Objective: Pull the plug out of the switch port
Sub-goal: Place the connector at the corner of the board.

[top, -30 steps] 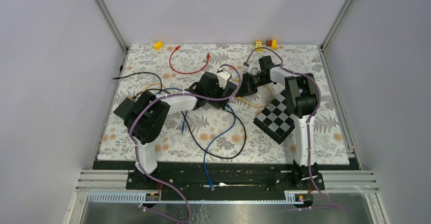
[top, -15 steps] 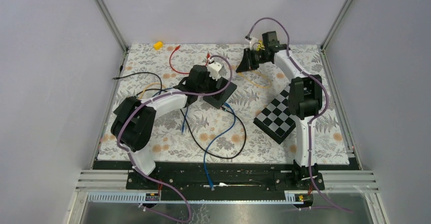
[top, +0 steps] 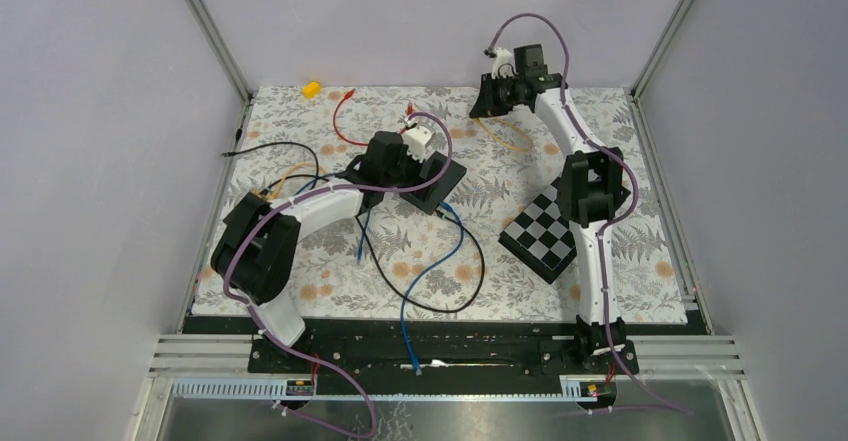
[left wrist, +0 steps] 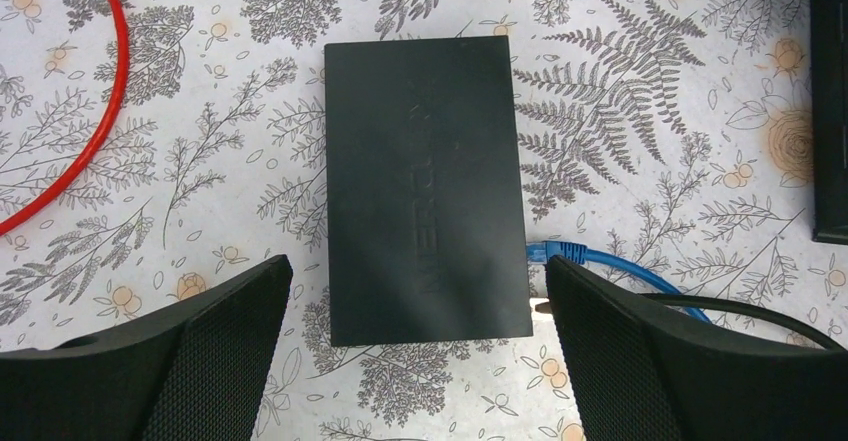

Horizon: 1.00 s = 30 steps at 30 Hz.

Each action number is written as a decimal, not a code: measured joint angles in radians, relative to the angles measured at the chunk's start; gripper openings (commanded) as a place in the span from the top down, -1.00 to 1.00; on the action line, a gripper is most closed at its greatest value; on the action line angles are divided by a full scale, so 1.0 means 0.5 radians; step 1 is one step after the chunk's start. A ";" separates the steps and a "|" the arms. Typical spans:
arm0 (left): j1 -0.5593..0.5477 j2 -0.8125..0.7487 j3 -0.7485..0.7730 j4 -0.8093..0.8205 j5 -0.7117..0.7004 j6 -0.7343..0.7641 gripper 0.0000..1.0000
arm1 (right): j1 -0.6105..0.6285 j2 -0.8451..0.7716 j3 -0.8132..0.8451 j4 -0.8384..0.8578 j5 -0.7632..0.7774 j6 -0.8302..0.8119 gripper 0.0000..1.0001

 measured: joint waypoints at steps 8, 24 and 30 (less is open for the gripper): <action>0.011 -0.018 -0.019 -0.001 -0.017 0.018 -0.97 | 0.000 0.207 -0.024 -0.013 0.330 -0.035 1.00; 0.019 -0.018 -0.021 -0.003 -0.053 0.027 -0.97 | 0.009 0.443 0.275 0.069 0.471 0.068 0.84; 0.019 -0.018 -0.021 -0.007 -0.099 0.044 -0.97 | 0.021 0.499 0.318 0.093 0.473 0.084 0.45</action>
